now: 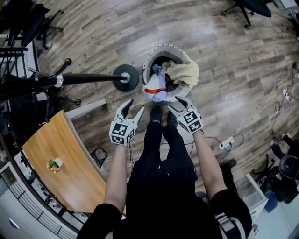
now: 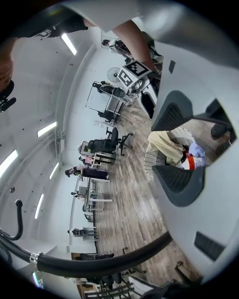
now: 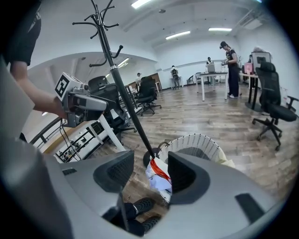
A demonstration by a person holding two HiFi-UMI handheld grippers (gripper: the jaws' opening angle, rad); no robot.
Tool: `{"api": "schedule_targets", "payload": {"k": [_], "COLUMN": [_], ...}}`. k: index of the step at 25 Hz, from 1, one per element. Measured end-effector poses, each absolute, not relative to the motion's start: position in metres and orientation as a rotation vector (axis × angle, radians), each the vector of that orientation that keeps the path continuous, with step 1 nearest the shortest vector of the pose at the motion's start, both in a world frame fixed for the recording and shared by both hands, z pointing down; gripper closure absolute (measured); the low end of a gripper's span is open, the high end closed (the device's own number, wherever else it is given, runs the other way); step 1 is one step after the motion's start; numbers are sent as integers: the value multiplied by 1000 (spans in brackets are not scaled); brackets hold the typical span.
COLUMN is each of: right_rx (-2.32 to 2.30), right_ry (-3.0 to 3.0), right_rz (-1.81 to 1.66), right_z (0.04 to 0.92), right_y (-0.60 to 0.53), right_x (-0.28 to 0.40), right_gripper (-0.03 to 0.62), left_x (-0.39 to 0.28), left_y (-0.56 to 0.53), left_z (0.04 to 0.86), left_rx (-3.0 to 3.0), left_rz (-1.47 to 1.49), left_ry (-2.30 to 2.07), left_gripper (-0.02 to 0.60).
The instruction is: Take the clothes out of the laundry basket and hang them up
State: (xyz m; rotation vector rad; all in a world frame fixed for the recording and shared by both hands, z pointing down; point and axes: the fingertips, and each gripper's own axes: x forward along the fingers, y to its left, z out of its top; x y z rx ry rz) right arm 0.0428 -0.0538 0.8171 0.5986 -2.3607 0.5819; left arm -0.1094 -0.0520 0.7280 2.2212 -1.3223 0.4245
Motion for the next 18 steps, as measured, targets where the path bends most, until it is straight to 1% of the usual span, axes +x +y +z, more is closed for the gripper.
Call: {"api": "schedule_targets", "payload": {"k": [8,18], "right_rx": [591,510], "right_ry": [-2341,-2301], "right_rz": [582,572], "right_z": [865,956], "right_y": [-61,-59], "right_x": [26,-2], "right_gripper": [358,359], "left_x": [-111,-123], "left_y": [-62,-72], "left_z": [778,863], "left_rx": [2227,2222], "left_rz": [446,477], "left_ry": [-1256,-1199], "left_gripper": [336,336]}}
